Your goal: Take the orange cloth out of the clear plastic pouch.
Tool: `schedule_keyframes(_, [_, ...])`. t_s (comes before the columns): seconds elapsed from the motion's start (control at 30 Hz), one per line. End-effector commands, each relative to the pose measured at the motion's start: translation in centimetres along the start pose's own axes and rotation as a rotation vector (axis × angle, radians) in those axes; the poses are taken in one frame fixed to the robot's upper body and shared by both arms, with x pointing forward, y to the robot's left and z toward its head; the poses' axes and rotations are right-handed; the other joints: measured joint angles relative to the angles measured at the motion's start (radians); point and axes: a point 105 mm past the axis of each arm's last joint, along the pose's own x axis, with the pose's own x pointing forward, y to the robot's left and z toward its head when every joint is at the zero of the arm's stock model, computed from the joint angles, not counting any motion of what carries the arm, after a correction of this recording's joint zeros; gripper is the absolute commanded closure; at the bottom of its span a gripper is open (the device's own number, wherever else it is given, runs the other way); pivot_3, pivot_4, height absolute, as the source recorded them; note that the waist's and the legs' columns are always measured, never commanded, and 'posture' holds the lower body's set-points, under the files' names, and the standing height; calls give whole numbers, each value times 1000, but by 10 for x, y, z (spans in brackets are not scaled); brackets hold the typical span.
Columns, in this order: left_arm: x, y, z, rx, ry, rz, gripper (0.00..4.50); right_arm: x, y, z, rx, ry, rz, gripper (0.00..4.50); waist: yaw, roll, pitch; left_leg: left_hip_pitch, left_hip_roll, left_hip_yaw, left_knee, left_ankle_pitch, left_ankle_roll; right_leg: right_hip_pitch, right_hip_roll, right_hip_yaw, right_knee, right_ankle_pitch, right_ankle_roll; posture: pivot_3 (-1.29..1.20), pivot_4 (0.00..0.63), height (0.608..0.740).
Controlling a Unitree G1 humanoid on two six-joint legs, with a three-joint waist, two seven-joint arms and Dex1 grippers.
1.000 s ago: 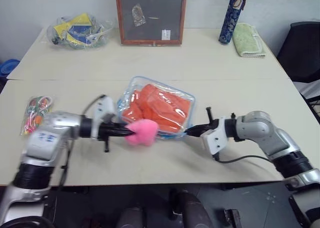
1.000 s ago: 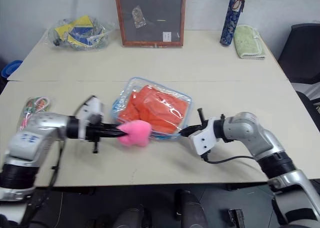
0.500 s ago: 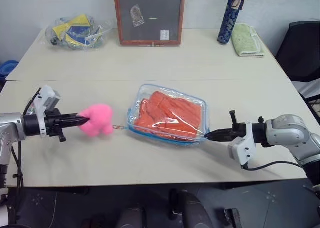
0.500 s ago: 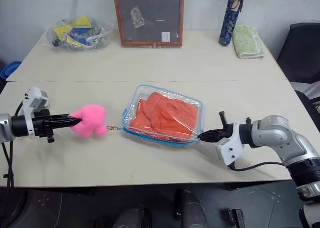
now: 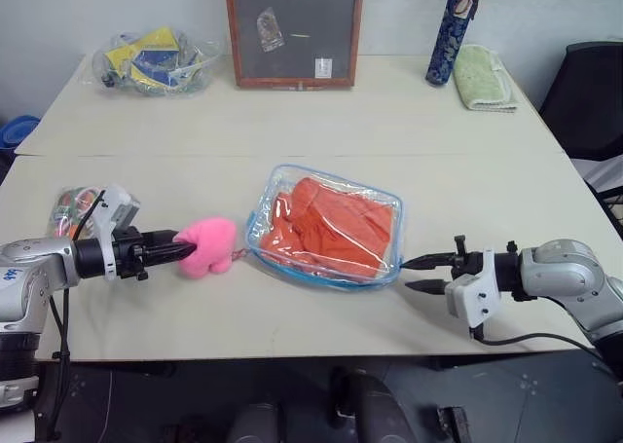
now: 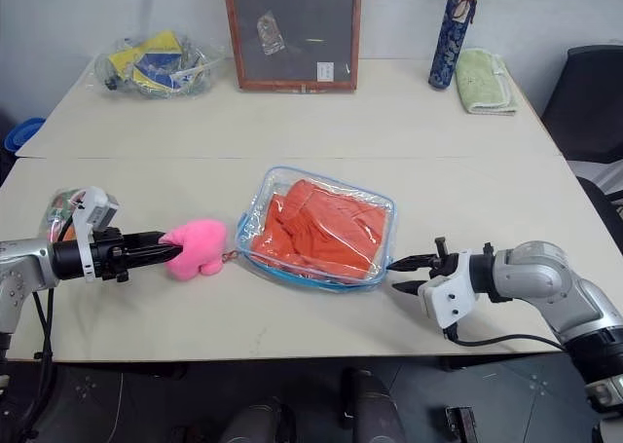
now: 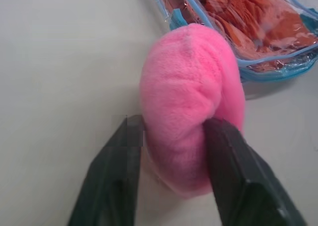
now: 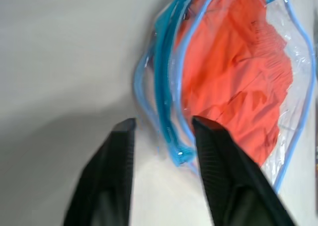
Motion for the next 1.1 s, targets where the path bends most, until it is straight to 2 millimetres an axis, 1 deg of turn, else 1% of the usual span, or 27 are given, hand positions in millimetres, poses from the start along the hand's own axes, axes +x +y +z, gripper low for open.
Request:
schedule_keyframes(0.03, [-11,10,1,-12,-19,71,1172,-13,-20,8,36,17,-119,1417,0,0,0,0,0,0,0,0,0,0,0,0,0,0,0,0,150,740])
schedule_keyframes(0.07, [-14,16,0,-27,-20,104,850,-15,-23,11,85,13,-150,1068,0,0,0,0,0,0,0,0,0,0,0,0,0,0,0,0,150,740])
schedule_keyframes(0.13, [-24,28,5,-40,-47,167,844,-20,-29,21,227,-14,-210,435,1,0,0,0,0,0,0,0,0,0,0,0,0,0,0,0,150,740])
schedule_keyframes(0.23, [-39,45,27,17,-105,269,844,-26,-37,39,426,-71,-267,435,3,0,0,0,0,-1,0,0,0,0,0,0,0,0,0,0,150,740])
schedule_keyframes(0.27, [-43,51,38,45,-128,308,844,-28,-39,45,480,-92,-279,435,4,0,0,0,0,-1,0,0,0,0,0,0,0,0,0,0,150,740])
schedule_keyframes(0.3, [-44,54,56,96,-169,338,844,-29,-43,51,535,-119,-297,435,7,-1,0,0,0,-1,0,0,0,0,0,0,0,0,0,0,150,740])
schedule_keyframes(0.33, [-40,47,79,156,-210,317,844,-31,-47,58,601,-152,-317,435,13,-1,0,0,0,-1,0,0,0,0,0,-1,0,0,0,0,150,740])
schedule_keyframes(0.37, [-31,30,102,240,-246,248,844,-31,-50,66,655,-186,-329,435,20,-2,0,-1,0,-2,1,0,0,0,0,-1,0,0,0,0,150,740])
schedule_keyframes(0.4, [-22,13,116,315,-260,177,844,-31,-52,71,696,-209,-332,435,27,-2,0,-1,0,-3,1,0,0,1,0,-2,0,0,0,0,150,740])
schedule_keyframes(0.43, [-8,-9,124,415,-235,87,844,-31,-52,76,731,-229,-327,435,29,-3,0,-2,0,-3,1,-1,0,1,0,-2,2,1,1,0,150,740])
schedule_keyframes(0.47, [4,-28,124,495,-204,-2,844,-30,-53,80,757,-243,-319,435,30,-2,0,-2,-1,-3,1,-1,1,1,-1,-3,1,1,1,0,150,740])
schedule_keyframes(0.5, [17,-48,119,579,-160,-92,844,-29,-52,84,778,-253,-307,435,29,-2,-1,-2,-1,-3,1,-1,1,1,-1,-3,1,1,1,0,150,740])
schedule_keyframes(0.53, [26,-62,113,640,-121,-160,844,-28,-52,87,793,-257,-296,435,28,-2,-1,-2,-2,-3,0,-2,1,2,-1,-2,0,1,2,0,150,740])
schedule_keyframes(0.57, [36,-75,104,713,-73,-225,844,-27,-51,90,805,-261,-279,435,27,-2,-1,-2,-2,-2,0,-2,2,2,-1,-2,-1,1,2,0,150,740])
schedule_keyframes(0.6, [43,-84,94,788,-22,-273,844,-26,-49,92,813,-261,-263,435,26,-2,-1,-2,-2,-1,0,-2,2,2,-1,-1,-1,2,3,0,150,740])
schedule_keyframes(0.63, [50,-88,82,872,38,-312,844,-25,-47,94,825,-265,-244,435,22,-2,-1,-2,-3,0,0,-2,2,2,-1,-1,-2,2,3,0,150,740])
schedule_keyframes(0.7, [59,-86,63,1002,130,-348,844,-24,-45,98,838,-267,-223,435,18,-2,-1,-1,-2,3,0,-2,2,2,1,3,-2,2,3,0,150,740])
schedule_keyframes(0.73, [63,-81,56,1055,168,-346,844,-24,-44,99,844,-263,-215,435,18,-2,0,-1,-2,5,0,-2,1,2,2,4,-2,1,2,0,150,740])
schedule_keyframes(0.8, [69,-71,50,1122,202,-342,844,-24,-42,99,847,-253,-214,435,21,-2,0,-1,-1,5,0,-1,0,2,3,4,-1,1,1,0,150,740])
schedule_keyframes(0.87, [74,-67,47,1177,211,-348,844,-23,-40,97,846,-233,-228,435,24,-2,0,0,-1,5,0,-1,0,2,4,5,0,1,0,0,150,740])
schedule_keyframes(0.97, [83,-56,46,1274,230,-308,844,-21,-36,99,857,-231,-238,435,27,-2,0,-1,0,5,0,-1,1,2,3,5,0,1,0,0,150,740])
schedule_keyframes(1.1, [93,-54,48,1278,186,-301,844,-20,-34,100,861,-226,-249,435,28,-2,0,-1,-1,4,0,-2,3,1,3,3,-1,2,2,0,150,740])
